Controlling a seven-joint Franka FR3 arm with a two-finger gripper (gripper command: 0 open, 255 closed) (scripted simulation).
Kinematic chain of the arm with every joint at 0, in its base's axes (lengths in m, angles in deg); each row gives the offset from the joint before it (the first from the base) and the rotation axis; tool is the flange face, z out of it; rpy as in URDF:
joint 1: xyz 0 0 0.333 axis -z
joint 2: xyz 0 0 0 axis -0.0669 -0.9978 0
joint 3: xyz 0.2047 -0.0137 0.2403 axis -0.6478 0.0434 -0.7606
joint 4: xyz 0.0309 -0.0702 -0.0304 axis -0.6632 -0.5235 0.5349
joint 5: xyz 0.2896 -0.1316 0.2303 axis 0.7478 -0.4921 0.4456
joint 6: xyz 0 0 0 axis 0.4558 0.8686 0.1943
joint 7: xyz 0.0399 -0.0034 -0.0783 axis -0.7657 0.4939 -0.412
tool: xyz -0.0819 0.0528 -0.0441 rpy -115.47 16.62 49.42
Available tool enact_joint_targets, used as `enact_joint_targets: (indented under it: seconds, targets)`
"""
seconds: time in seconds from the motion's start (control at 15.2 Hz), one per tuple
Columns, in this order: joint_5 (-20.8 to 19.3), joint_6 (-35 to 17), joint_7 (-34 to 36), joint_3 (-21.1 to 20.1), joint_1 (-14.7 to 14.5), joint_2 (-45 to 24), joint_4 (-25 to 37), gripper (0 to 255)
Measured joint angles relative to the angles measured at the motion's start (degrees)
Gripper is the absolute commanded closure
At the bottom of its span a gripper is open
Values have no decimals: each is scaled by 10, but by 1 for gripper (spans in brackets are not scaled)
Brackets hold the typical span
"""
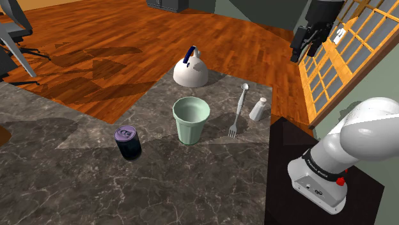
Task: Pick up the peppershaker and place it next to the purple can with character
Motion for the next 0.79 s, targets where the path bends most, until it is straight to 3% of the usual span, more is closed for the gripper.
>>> enact_joint_targets:
  seconds: [0.26,0.79]
  targets:
    - [0,-41,-11,-2,-9,-4,-35,0]
    - [-3,-213,-52,-7,-44,-46,-155,0]
